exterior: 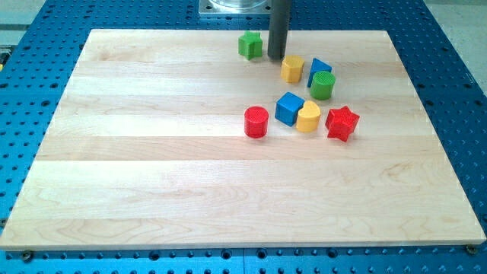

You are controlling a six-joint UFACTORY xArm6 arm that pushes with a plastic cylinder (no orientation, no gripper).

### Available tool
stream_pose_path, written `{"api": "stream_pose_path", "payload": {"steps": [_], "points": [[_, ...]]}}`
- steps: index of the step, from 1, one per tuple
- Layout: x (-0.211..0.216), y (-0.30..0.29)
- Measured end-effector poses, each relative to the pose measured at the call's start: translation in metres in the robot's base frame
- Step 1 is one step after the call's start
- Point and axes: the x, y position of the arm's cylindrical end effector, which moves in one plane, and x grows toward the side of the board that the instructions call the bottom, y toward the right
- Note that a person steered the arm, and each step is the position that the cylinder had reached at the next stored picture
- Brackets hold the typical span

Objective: Push green circle into green star

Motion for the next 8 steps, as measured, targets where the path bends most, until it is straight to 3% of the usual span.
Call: {"api": "stream_pose_path", "payload": {"steps": [2,3,4,5,6,7,8], "points": [[0.006,-0.035],[0.005,0.04],[0.053,0.109],[0.112,0.109],[0.116,0.061],[0.122,-0.031],[0.152,-0.066]]}}
